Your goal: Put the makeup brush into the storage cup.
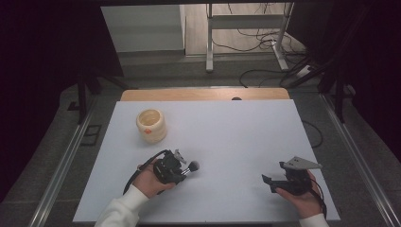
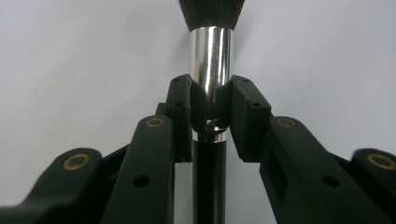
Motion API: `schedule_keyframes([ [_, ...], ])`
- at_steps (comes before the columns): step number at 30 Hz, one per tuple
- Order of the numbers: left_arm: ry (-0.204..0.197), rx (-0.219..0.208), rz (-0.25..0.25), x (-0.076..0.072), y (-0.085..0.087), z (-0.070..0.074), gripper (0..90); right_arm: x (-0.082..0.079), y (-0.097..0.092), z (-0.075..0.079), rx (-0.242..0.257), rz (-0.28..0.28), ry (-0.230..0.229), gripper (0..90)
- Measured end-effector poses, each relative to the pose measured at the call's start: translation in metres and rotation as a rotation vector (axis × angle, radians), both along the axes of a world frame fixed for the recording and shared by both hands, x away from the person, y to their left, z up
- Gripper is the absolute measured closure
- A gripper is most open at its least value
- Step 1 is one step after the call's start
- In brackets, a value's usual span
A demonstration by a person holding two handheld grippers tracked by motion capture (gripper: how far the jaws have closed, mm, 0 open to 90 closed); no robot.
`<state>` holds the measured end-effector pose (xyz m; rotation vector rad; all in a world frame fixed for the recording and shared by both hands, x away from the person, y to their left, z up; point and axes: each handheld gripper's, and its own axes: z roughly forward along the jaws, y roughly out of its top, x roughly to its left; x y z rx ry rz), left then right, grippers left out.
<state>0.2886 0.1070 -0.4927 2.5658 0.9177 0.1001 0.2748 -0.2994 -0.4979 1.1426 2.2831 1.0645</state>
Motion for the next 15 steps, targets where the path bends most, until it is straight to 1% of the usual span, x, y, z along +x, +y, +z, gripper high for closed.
schedule_keyframes([
  [1, -0.010, -0.009, 0.002, 0.000, 0.002, 0.004, 71.9, 0.000, 0.000, 0.000, 0.000, 0.000, 0.000, 14.2],
  [2, -0.026, -0.036, 0.016, 0.000, 0.006, 0.010, 71.9, 0.000, 0.000, 0.000, 0.000, 0.000, -0.001, 14.3],
  [3, -0.026, -0.036, 0.016, 0.000, 0.006, 0.010, 71.9, 0.000, 0.000, 0.000, 0.000, 0.000, -0.001, 14.3],
  [4, -0.034, -0.059, 0.026, 0.000, 0.009, 0.014, 71.9, 0.000, 0.000, 0.000, 0.000, 0.000, -0.001, 14.3],
  [7, -0.055, -0.097, 0.047, -0.001, 0.017, 0.022, 71.9, 0.000, 0.000, 0.000, -0.001, 0.000, -0.001, 14.3],
  [8, -0.055, -0.097, 0.047, -0.001, 0.017, 0.022, 71.9, 0.000, 0.000, 0.000, -0.001, 0.000, -0.001, 14.3],
  [9, -0.067, -0.112, 0.054, -0.001, 0.021, 0.026, 71.9, 0.000, 0.000, 0.000, 0.000, -0.001, -0.002, 14.3],
  [13, -0.085, -0.128, 0.062, -0.001, 0.026, 0.032, 71.9, 0.000, 0.000, 0.000, -0.001, -0.001, -0.002, 14.4],
  [14, -0.097, -0.143, 0.068, -0.002, 0.029, 0.037, 71.9, 0.000, 0.000, 0.000, 0.000, -0.002, -0.002, 14.4],
  [15, -0.097, -0.143, 0.068, -0.002, 0.029, 0.037, 71.9, 0.000, 0.000, 0.000, 0.000, -0.002, -0.002, 14.4],
])
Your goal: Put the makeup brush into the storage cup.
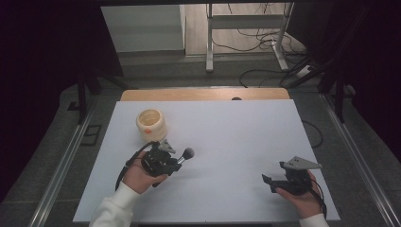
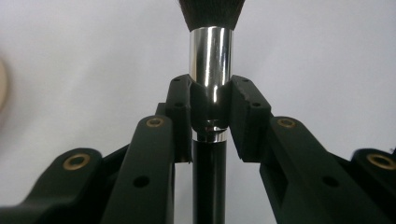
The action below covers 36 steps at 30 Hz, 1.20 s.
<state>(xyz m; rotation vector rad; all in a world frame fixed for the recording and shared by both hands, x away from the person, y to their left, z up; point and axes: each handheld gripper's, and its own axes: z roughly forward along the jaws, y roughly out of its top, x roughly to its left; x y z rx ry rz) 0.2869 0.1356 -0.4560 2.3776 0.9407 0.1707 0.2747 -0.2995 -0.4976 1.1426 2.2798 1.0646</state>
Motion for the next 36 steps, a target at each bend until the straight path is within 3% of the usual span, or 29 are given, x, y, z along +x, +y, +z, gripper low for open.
schedule_keyframes([
  [2, -0.017, -0.025, 0.012, -0.001, 0.003, 0.004, 71.9, 0.000, 0.000, 0.000, 0.000, 0.000, 0.000, 14.4],
  [31, -0.075, -0.111, 0.067, 0.003, 0.025, 0.016, 71.9, 0.000, -0.001, -0.001, -0.006, -0.004, 0.001, 14.4],
  [36, -0.092, -0.146, 0.084, 0.004, 0.031, 0.018, 71.9, 0.001, -0.001, -0.001, -0.005, -0.005, 0.002, 14.4],
])
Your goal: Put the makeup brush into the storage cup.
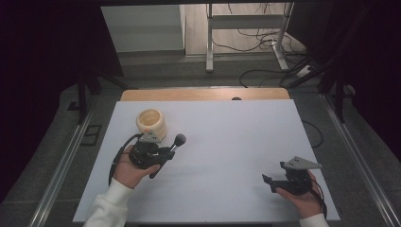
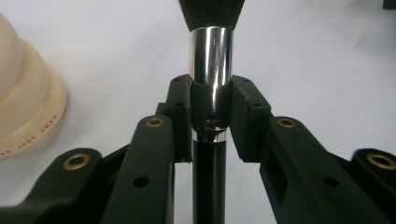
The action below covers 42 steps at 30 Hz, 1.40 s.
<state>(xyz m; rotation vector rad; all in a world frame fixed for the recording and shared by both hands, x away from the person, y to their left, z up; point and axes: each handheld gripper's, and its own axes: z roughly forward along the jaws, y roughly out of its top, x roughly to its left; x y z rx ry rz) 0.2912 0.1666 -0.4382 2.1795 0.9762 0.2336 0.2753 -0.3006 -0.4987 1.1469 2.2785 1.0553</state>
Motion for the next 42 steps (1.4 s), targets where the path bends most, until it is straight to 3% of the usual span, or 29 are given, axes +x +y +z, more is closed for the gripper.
schedule_keyframes([
  [19, -0.023, -0.057, 0.036, 0.006, 0.011, 0.003, 71.9, 0.000, -0.001, 0.000, -0.001, -0.003, 0.002, 14.5],
  [42, -0.057, -0.098, 0.072, 0.019, 0.027, 0.016, 71.8, 0.001, -0.001, -0.001, 0.003, -0.004, 0.003, 14.4],
])
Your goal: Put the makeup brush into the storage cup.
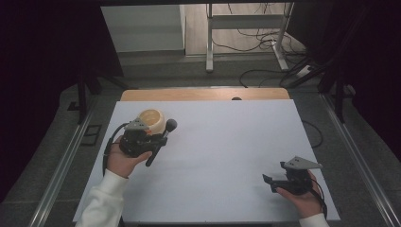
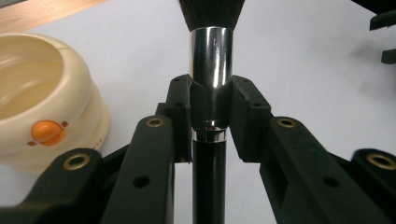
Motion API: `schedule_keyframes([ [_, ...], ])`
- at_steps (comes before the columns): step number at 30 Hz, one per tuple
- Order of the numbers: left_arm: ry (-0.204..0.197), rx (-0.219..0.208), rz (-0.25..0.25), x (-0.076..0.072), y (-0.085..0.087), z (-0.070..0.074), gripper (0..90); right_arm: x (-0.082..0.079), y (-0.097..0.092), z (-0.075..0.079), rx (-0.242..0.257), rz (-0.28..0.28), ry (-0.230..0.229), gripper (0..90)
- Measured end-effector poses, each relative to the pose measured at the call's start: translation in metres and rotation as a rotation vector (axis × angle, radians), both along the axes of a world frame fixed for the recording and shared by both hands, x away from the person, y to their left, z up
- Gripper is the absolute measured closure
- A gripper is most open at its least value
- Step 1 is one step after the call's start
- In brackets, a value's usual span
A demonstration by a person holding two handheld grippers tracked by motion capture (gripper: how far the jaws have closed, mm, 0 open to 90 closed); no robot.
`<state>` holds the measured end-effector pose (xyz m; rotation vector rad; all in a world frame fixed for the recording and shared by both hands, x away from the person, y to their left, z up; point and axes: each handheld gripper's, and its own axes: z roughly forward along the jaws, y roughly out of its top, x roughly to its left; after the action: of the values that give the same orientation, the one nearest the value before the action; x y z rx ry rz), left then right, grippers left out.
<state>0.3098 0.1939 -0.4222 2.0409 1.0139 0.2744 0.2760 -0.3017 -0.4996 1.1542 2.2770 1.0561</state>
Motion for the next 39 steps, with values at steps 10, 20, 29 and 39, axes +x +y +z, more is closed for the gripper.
schedule_keyframes([
  [10, -0.021, -0.009, 0.015, 0.007, 0.005, 0.003, 71.9, 0.001, 0.000, 0.000, -0.003, 0.008, -0.005, 14.3],
  [20, -0.041, -0.029, 0.026, 0.012, 0.008, 0.011, 71.8, 0.009, 0.004, -0.001, -0.003, 0.015, -0.007, 14.2],
  [29, -0.059, -0.031, 0.041, 0.014, 0.011, 0.014, 71.9, 0.010, 0.003, -0.002, -0.005, 0.014, -0.007, 14.2],
  [39, -0.077, -0.032, 0.051, 0.018, 0.013, 0.017, 71.9, 0.010, 0.003, -0.003, -0.003, 0.015, -0.004, 14.2],
])
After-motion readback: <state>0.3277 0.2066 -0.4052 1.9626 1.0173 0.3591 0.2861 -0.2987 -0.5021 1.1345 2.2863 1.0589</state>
